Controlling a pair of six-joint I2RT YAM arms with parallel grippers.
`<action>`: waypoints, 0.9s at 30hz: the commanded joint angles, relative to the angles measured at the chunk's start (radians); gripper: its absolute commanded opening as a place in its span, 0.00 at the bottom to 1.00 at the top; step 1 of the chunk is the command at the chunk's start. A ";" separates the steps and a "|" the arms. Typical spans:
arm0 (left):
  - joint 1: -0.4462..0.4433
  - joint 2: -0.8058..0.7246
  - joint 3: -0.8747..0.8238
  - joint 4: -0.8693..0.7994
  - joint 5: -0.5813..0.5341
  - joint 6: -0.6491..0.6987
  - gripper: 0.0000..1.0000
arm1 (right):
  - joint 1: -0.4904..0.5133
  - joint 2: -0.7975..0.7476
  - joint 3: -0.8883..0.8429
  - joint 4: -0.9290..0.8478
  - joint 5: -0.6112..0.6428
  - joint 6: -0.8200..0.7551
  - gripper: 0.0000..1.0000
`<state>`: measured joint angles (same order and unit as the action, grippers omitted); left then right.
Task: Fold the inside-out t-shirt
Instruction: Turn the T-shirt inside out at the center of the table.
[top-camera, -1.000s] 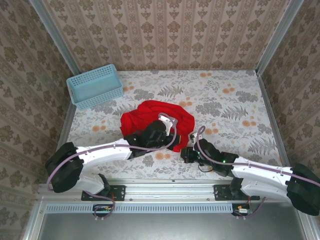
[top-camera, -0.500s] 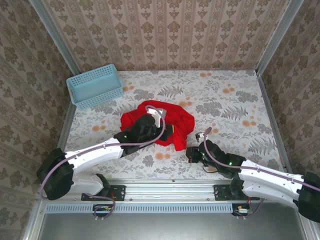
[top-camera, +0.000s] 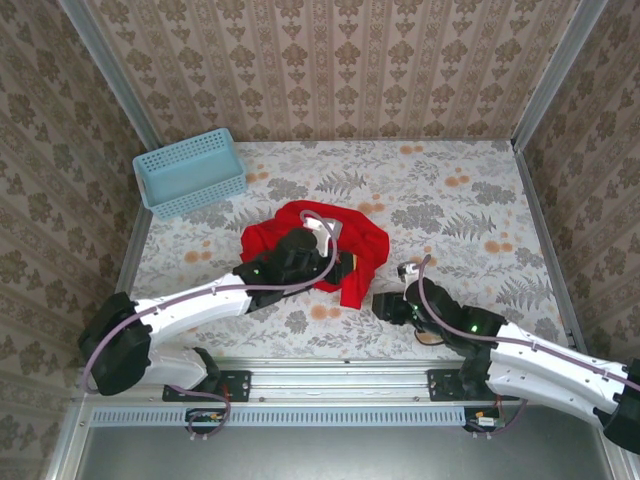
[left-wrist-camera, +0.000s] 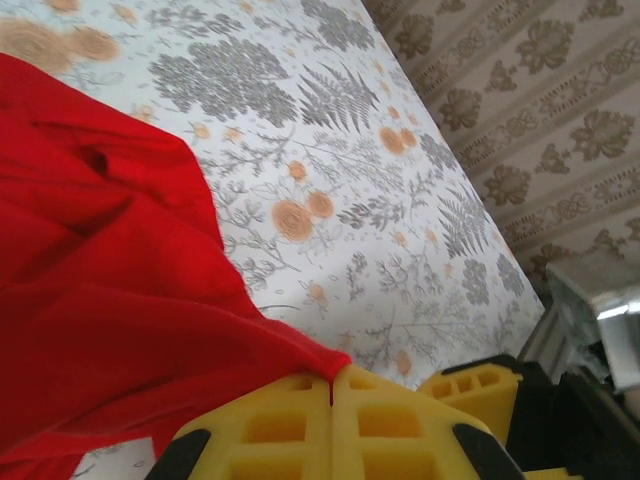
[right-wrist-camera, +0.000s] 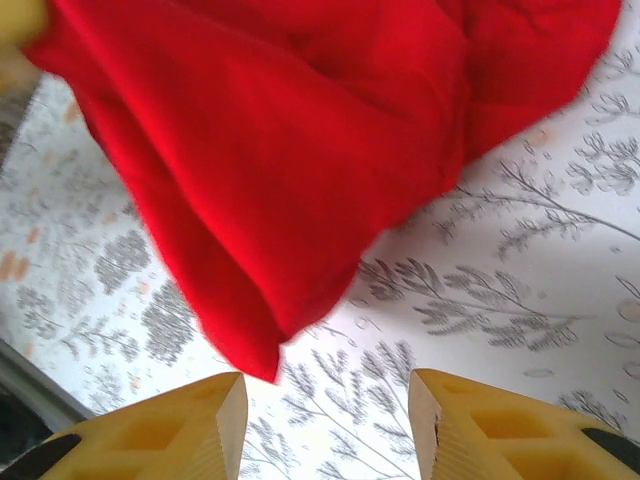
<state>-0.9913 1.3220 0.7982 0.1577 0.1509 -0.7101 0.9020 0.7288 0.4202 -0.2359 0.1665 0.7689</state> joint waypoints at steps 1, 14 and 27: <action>-0.024 0.023 0.039 0.002 0.021 0.031 0.00 | -0.011 0.042 0.046 0.058 -0.067 -0.016 0.48; -0.041 0.057 0.067 0.027 0.050 0.028 0.00 | -0.017 0.231 0.066 0.244 -0.069 -0.031 0.44; 0.029 -0.001 0.099 -0.251 -0.058 0.082 0.31 | -0.040 0.083 0.159 -0.180 0.104 -0.099 0.00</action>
<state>-0.9951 1.3708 0.8837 0.0391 0.1417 -0.6739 0.8833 0.8982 0.5449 -0.2150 0.1711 0.7021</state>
